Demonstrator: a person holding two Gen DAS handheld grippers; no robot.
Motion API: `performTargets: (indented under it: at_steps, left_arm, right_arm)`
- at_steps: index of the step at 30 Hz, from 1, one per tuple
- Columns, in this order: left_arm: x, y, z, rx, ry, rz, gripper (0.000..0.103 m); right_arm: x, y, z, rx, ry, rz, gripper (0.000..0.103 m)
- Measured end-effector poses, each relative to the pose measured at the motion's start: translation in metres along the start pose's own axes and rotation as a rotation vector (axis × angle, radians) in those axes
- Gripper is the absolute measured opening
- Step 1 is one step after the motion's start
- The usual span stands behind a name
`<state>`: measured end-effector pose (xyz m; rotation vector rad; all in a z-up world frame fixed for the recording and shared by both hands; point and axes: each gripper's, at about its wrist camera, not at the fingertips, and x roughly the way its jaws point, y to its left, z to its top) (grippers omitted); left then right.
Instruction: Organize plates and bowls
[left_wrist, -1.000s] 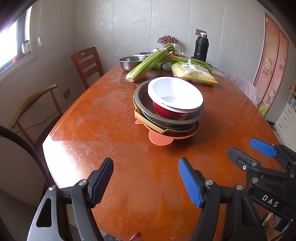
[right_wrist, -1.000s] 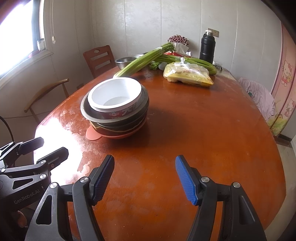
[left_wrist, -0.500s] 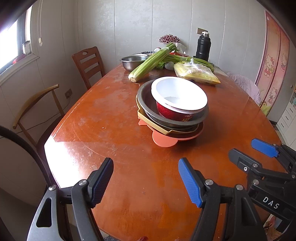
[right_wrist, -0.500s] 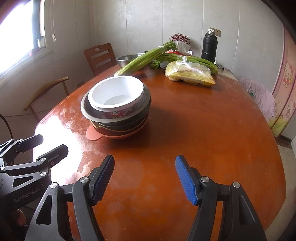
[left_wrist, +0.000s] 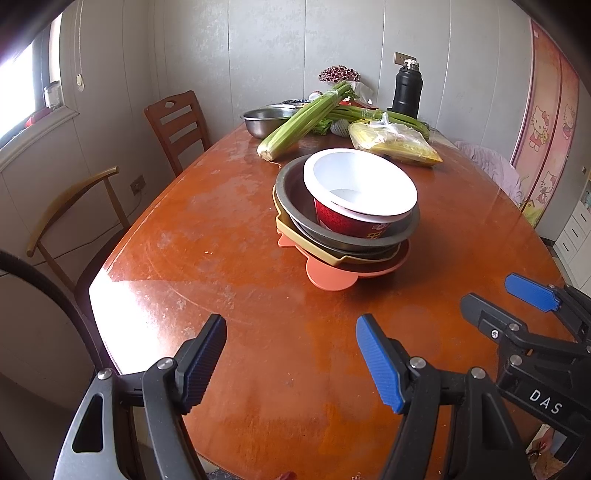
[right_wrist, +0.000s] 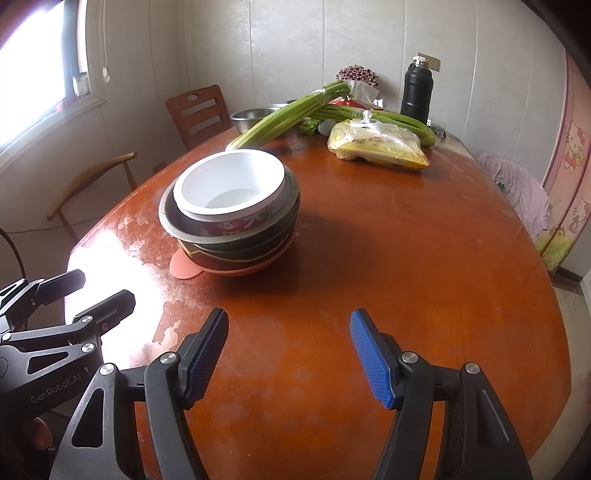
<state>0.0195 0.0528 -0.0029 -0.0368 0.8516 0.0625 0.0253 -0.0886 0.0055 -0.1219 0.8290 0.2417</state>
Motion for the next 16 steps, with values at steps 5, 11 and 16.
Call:
performTargets:
  at_steps: [5, 11, 16]
  left_arm:
    - [0.003, 0.003, 0.001, -0.009, 0.008, 0.009, 0.072]
    - [0.009, 0.008, 0.006, -0.016, 0.018, 0.039, 0.072]
    - [0.017, 0.037, 0.023, -0.053, -0.015, 0.043, 0.072]
  right_arm:
    - [0.006, -0.004, 0.0, 0.01, 0.012, -0.003, 0.07]
    - [0.011, -0.011, 0.004, 0.02, 0.023, -0.002, 0.07]
    - [0.008, -0.031, 0.01, 0.041, 0.01, -0.013, 0.07]
